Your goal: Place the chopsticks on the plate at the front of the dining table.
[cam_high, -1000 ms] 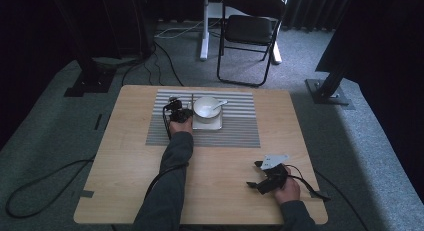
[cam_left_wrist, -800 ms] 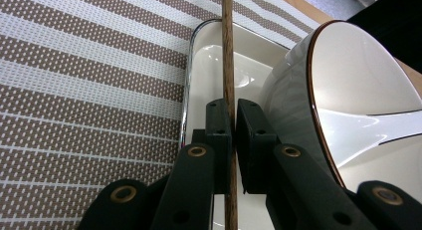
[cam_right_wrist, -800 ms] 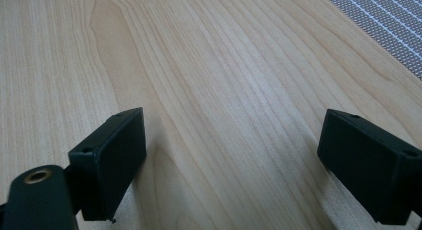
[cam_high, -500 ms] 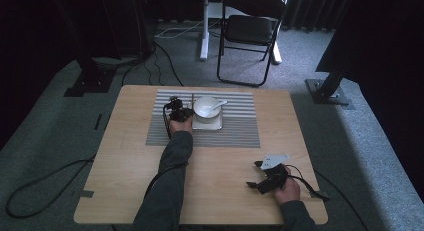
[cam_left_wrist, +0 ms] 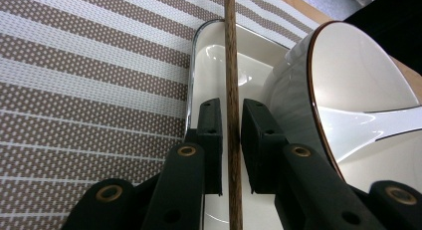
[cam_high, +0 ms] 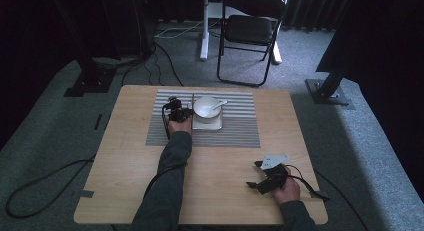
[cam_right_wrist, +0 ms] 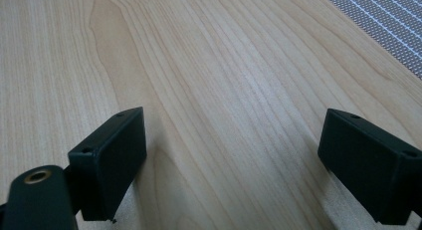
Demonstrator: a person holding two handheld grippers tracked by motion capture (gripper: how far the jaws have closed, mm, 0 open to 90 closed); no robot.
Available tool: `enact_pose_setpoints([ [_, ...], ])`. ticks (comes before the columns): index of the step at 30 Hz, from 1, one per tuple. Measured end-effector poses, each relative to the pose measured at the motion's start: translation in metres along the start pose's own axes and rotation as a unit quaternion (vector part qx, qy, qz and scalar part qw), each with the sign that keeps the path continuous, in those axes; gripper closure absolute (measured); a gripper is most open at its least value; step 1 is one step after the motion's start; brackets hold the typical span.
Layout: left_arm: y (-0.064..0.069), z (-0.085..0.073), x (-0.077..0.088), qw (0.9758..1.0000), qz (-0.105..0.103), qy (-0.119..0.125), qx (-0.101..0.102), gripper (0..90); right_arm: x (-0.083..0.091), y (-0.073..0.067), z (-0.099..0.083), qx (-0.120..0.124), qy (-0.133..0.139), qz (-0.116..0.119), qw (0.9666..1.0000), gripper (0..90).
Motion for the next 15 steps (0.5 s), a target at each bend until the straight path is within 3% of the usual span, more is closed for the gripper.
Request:
enact_pose_setpoints([
  [15, -0.010, 0.004, 0.015, 1.0000, 0.002, 0.009, -0.003, 76.7, 0.000, 0.000, 0.000, 0.000, 0.000, 0.000, 1.0000, 11.1],
])
Point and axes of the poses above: each handheld gripper's, and its own axes: x roughly backward along the jaws, z roughly out of its top, y roughly to its right, the point moved 6 cm from there along -x, roughly forward along the jaws, and after that the axes turned 4 degrees about x, right-handed, at the moved point
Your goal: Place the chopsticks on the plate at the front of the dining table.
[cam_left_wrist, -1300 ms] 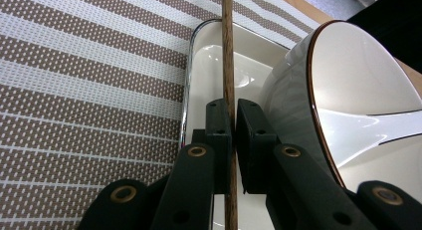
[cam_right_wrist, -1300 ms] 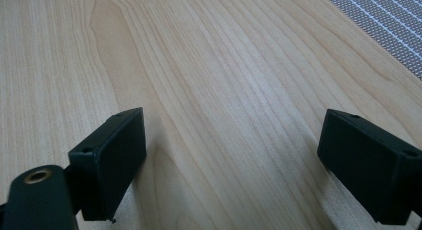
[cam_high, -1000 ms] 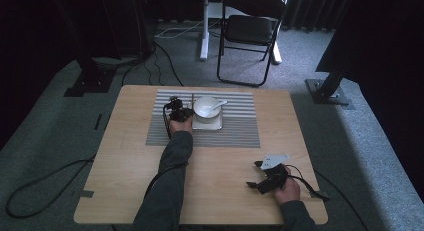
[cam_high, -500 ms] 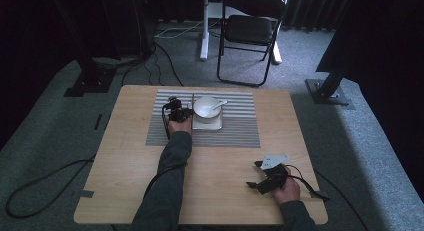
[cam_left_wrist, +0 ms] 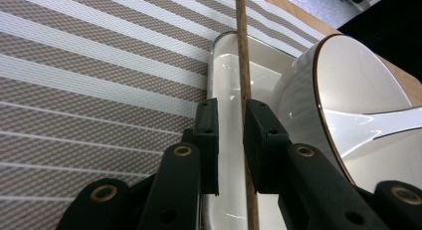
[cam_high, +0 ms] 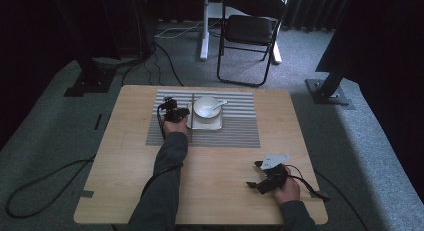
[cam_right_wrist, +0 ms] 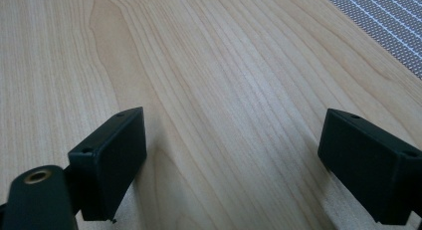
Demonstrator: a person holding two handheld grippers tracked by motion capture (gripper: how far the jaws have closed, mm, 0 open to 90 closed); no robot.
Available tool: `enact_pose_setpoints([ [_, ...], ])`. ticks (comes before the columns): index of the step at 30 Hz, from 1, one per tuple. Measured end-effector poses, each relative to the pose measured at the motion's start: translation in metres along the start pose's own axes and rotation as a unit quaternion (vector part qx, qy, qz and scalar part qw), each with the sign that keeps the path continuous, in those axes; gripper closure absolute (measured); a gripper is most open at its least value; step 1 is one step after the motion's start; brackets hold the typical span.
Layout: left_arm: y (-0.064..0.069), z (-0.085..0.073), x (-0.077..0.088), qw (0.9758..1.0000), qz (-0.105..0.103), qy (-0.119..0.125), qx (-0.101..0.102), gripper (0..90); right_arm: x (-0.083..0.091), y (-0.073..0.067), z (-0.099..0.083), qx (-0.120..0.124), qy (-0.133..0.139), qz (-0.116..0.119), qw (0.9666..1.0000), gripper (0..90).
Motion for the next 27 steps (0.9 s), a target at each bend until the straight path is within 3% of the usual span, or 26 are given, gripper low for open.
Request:
enact_pose_setpoints([
  [10, -0.005, 0.004, 0.015, 0.9999, 0.004, 0.005, -0.014, 75.5, 0.000, 0.000, 0.000, 0.000, 0.000, 0.000, 1.0000, 11.1],
  [14, -0.007, 0.001, 0.020, 0.9995, 0.013, -0.001, -0.030, 74.2, 0.000, 0.000, 0.000, 0.000, 0.000, 0.000, 1.0000, 11.1],
  [19, -0.011, 0.000, 0.026, 0.9996, 0.012, -0.004, -0.027, 74.1, 0.000, 0.000, 0.000, 0.000, 0.000, 0.000, 1.0000, 11.1],
  [27, -0.005, -0.001, 0.034, 0.9983, 0.010, -0.014, -0.055, 72.0, 0.000, 0.000, 0.000, 0.000, 0.000, 0.000, 1.0000, 11.1],
])
Point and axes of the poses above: each handheld gripper's, and its own axes: x roughly backward along the jaws, z roughly out of its top, y roughly to its right, the point moved 6 cm from there along -x, roughly forward along the jaws, and after that the axes turned 4 degrees about x, right-handed, at the moved point
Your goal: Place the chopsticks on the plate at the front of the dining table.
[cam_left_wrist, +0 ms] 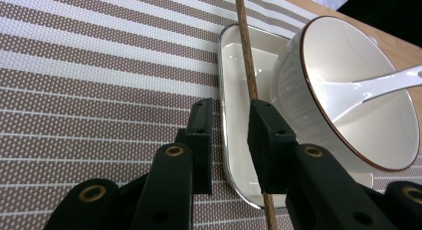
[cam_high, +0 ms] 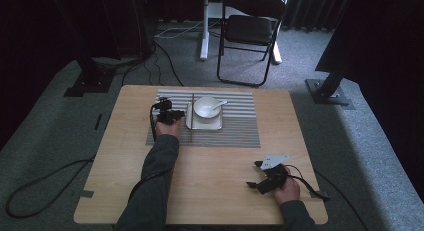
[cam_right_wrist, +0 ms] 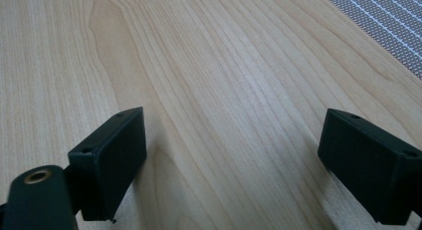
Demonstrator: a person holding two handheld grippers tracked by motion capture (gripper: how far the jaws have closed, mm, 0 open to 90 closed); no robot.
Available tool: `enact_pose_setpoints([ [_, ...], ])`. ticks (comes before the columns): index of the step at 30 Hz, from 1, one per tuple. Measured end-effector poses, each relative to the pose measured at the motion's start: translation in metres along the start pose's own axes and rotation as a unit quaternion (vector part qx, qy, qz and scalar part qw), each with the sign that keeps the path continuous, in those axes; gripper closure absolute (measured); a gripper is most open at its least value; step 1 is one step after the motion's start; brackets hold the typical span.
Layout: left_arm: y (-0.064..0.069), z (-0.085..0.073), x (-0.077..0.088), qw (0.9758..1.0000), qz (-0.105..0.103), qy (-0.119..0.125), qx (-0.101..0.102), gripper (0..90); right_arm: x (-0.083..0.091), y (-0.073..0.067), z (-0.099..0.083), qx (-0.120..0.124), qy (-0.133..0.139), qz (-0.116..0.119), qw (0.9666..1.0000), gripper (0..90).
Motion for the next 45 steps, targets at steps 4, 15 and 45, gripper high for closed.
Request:
enact_pose_setpoints([
  [4, 0.001, -0.002, 0.004, 0.9999, 0.002, -0.004, -0.012, 70.3, 0.000, 0.000, 0.000, 0.000, 0.000, 0.000, 1.0000, 11.1],
  [15, 0.005, -0.006, 0.017, 0.9989, 0.011, -0.006, -0.046, 64.0, 0.000, 0.000, 0.000, 0.000, 0.000, 0.000, 1.0000, 11.1],
  [45, -0.009, -0.022, 0.053, 0.9964, 0.010, -0.005, -0.084, 56.2, 0.000, 0.000, 0.000, 0.000, 0.000, 0.000, 1.0000, 11.1],
])
Point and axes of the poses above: each handheld gripper's, and its own axes: x roughly backward along the jaws, z roughly out of its top, y roughly to its right, the point moved 6 cm from there along -x, roughly forward along the jaws, and after that the axes turned 4 degrees about x, right-handed, at the moved point
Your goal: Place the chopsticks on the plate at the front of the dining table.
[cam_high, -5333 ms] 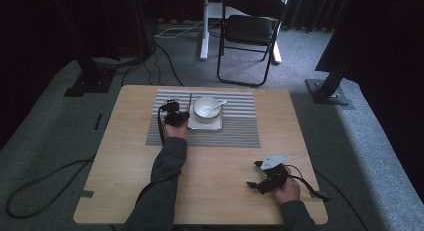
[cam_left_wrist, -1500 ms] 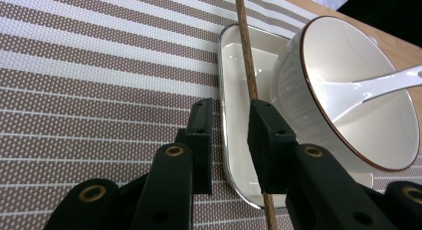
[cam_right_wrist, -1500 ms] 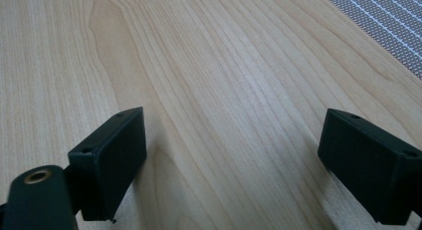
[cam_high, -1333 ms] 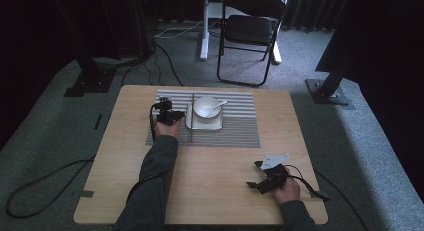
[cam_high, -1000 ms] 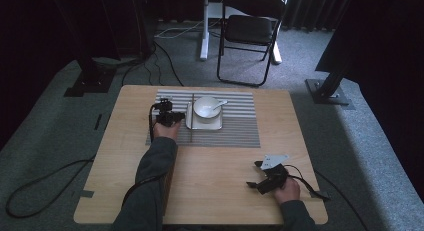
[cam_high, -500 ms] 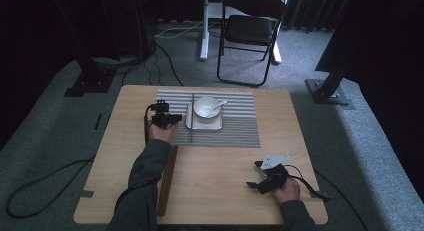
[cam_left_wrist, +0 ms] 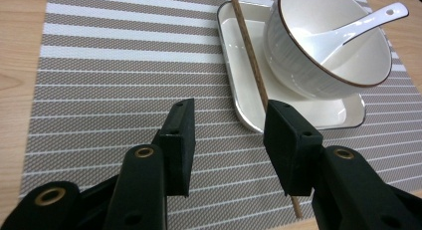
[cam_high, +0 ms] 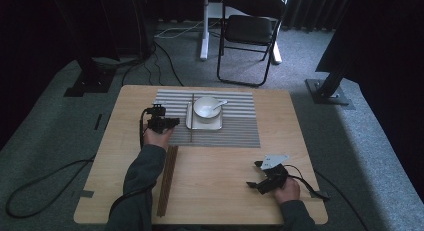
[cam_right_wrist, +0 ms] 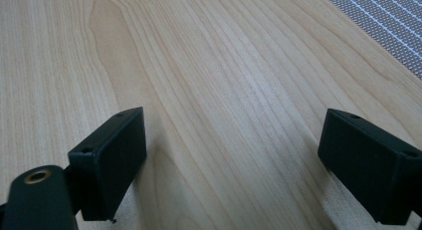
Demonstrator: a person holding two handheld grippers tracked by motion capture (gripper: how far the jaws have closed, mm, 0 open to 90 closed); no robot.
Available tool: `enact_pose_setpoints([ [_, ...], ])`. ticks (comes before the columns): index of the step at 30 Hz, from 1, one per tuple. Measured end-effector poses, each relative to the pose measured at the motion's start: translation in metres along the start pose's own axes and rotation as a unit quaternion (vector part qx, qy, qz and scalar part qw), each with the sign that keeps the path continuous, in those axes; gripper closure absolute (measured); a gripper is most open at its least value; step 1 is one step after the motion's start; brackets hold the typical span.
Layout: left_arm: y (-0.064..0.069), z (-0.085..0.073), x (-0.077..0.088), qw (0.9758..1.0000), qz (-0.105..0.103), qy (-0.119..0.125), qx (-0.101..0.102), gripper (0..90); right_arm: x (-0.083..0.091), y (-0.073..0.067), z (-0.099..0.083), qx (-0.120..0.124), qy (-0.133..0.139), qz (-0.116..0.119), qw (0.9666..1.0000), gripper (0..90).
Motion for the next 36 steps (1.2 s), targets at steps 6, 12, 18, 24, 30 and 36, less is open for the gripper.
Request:
enact_pose_setpoints([
  [6, -0.005, -0.007, 0.006, 1.0000, -0.001, 0.000, -0.001, 55.2, 0.000, 0.000, 0.000, 0.000, 0.000, 0.000, 1.0000, 11.1],
  [12, -0.007, -0.013, 0.009, 1.0000, -0.005, 0.001, 0.000, 54.0, 0.000, 0.000, 0.000, 0.000, 0.000, 0.000, 1.0000, 11.1],
  [18, -0.009, -0.023, 0.007, 1.0000, -0.003, -0.007, -0.005, 54.0, 0.000, 0.000, 0.000, 0.000, 0.000, 0.000, 1.0000, 11.1],
  [24, -0.007, -0.032, 0.006, 0.9999, -0.007, -0.011, -0.008, 53.2, 0.000, 0.000, 0.000, 0.000, 0.000, 0.000, 1.0000, 11.1],
  [30, -0.006, -0.040, 0.009, 0.9997, -0.015, -0.014, -0.010, 51.9, 0.000, 0.000, 0.000, 0.000, 0.000, 0.000, 1.0000, 11.1],
  [36, -0.005, -0.047, 0.012, 0.9996, -0.019, -0.016, -0.015, 51.2, 0.000, 0.000, 0.000, 0.000, 0.000, 0.000, 1.0000, 11.1],
])
Point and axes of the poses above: each handheld gripper's, and its own axes: x roughly backward along the jaws, z roughly out of its top, y roughly to its right, the point moved 6 cm from there along -x, roughly forward along the jaws, and after that the axes turned 4 degrees about x, right-handed, at the moved point
